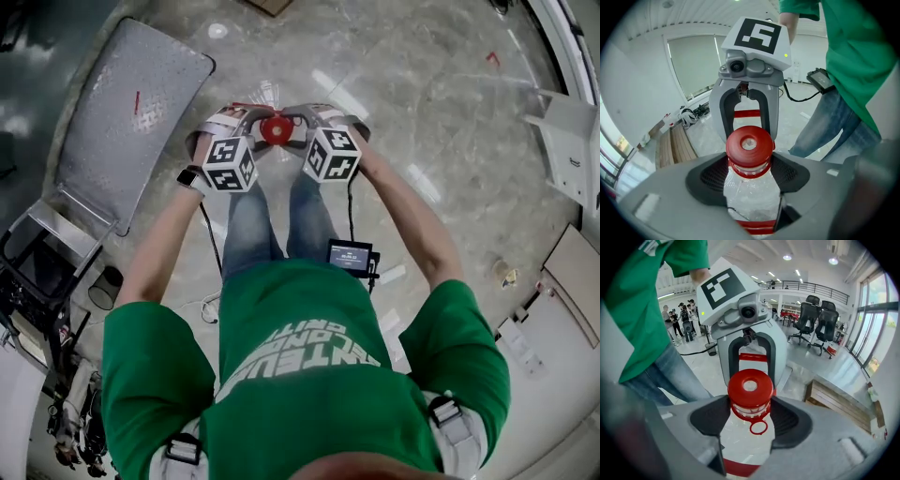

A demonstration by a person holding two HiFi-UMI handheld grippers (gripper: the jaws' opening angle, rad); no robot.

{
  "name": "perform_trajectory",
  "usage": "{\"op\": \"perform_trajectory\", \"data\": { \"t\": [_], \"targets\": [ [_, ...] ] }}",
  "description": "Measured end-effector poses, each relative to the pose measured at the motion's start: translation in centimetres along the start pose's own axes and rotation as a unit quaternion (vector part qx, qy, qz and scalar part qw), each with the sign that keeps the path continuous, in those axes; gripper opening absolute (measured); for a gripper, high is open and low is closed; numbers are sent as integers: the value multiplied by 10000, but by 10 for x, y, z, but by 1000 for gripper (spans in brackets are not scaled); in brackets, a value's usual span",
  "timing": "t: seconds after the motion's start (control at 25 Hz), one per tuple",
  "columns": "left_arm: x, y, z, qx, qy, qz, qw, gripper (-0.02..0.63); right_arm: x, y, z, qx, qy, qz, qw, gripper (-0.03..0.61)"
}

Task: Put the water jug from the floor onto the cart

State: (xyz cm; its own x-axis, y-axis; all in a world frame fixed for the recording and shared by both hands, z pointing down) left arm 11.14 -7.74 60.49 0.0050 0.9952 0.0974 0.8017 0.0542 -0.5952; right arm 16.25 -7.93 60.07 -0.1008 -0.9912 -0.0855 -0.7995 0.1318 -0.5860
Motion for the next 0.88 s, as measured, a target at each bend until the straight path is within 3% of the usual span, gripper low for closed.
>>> {"op": "perform_trajectory", "data": {
  "t": [0.4, 0.88],
  "targets": [
    [-29, 38, 102, -7, 272, 144, 9995, 301, 34, 84, 69, 85, 29, 323, 9994, 253],
    [-44, 37, 139, 35, 503, 252, 9984, 301, 52, 120, 81, -16, 43, 571, 9984, 255]
  ]
}}
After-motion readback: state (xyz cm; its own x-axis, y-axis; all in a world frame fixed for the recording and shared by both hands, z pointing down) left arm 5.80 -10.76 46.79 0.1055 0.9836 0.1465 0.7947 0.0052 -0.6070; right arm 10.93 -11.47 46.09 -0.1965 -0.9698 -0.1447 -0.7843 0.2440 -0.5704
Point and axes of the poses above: the fingertips, and each gripper's own axes: z backward along the fingers, x to its right, y out of its top, the point moved 5 cm from there along z, backward along the fingers, and after that the axes turned 4 degrees about z, right-handed, at the moved point
